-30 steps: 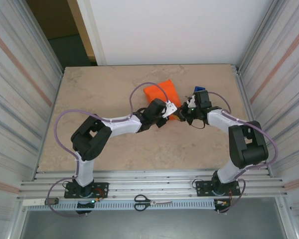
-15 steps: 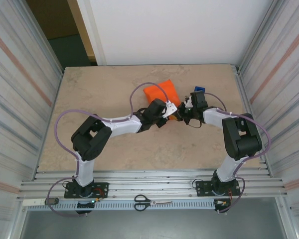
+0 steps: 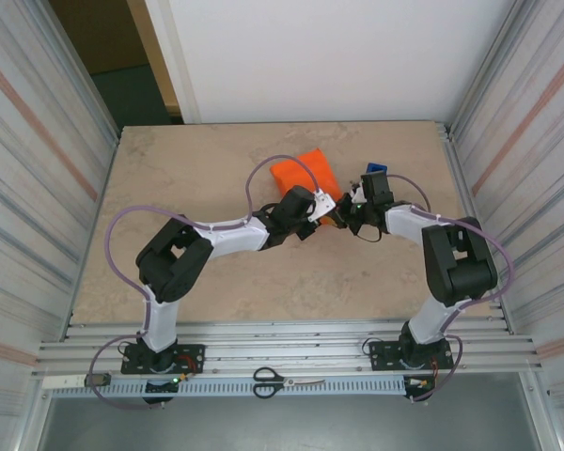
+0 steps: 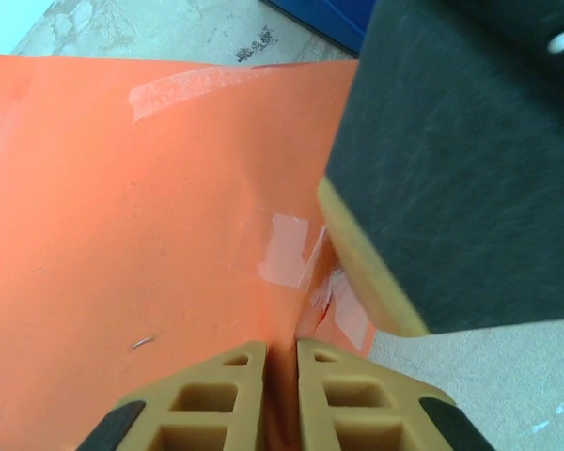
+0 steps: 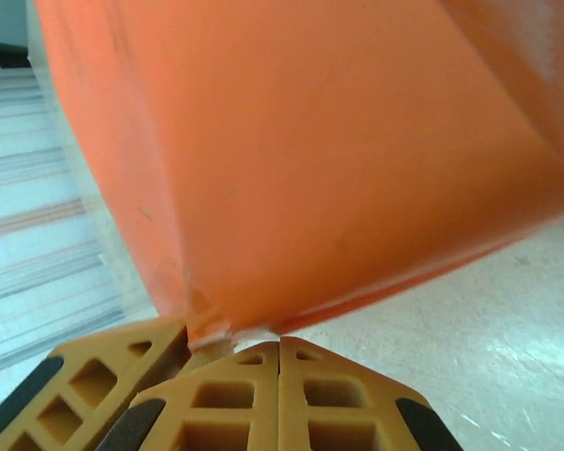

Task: Wrap the gift box in paper
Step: Stick the wrapping paper to the gift box.

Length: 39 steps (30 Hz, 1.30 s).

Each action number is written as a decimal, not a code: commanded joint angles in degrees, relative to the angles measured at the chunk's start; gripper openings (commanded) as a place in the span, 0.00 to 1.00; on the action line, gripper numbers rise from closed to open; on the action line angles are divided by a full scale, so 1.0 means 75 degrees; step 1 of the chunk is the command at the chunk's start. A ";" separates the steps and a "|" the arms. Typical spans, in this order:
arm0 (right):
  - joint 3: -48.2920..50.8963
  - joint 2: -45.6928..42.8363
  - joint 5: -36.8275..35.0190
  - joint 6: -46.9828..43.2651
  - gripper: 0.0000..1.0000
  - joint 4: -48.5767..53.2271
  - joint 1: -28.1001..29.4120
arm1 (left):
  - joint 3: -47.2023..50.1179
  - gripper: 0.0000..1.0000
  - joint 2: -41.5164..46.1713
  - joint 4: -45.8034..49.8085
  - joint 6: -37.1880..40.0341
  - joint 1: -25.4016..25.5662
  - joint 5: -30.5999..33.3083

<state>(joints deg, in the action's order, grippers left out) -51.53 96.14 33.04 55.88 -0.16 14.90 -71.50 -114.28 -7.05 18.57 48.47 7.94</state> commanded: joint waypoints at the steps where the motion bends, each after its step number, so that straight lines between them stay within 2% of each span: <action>1: 0.0284 -0.0581 -0.0431 -0.0436 0.04 0.0441 0.0015 | 0.0672 0.12 -0.1309 0.2428 -0.0155 0.0170 -0.0807; 11: 0.0219 0.0106 -0.0189 0.0076 0.01 -0.0947 0.0269 | 0.0726 0.12 -0.1285 0.2416 -0.0188 0.0170 -0.0749; 16: -0.0049 0.0604 -0.0502 0.0347 0.01 -0.1600 0.0403 | 0.0700 0.12 -0.1275 0.2414 -0.0191 0.0170 -0.0745; 19: 0.0473 0.0271 -0.0768 0.0577 0.02 -0.2409 0.0436 | 0.0708 0.12 -0.1263 0.2428 -0.0179 0.0171 -0.0734; 23: 0.1045 -0.0423 -0.1188 0.0206 0.04 -0.2017 0.0389 | 0.0711 0.12 -0.1253 0.2421 -0.0191 0.0170 -0.0772; 30: 0.2011 -0.1566 -0.1214 -0.0146 0.07 -0.1351 -0.0093 | 0.0631 0.12 -0.1084 0.2514 -0.0132 0.0170 -0.0663; 34: 0.1668 -0.2136 -0.1372 -0.0791 0.19 -0.0321 -0.0406 | 0.0449 0.17 -0.0818 0.2698 -0.0106 0.0142 -0.0612; 39: 0.0839 -0.2082 -0.1453 -0.1504 0.33 0.0716 -0.0520 | -0.0116 0.27 -0.0138 0.3109 -0.0040 -0.0025 -0.0854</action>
<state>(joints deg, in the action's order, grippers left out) -42.06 81.23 23.33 49.93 -0.93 11.25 -74.02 -112.99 -2.74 18.68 48.49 6.35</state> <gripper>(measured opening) 0.315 0.253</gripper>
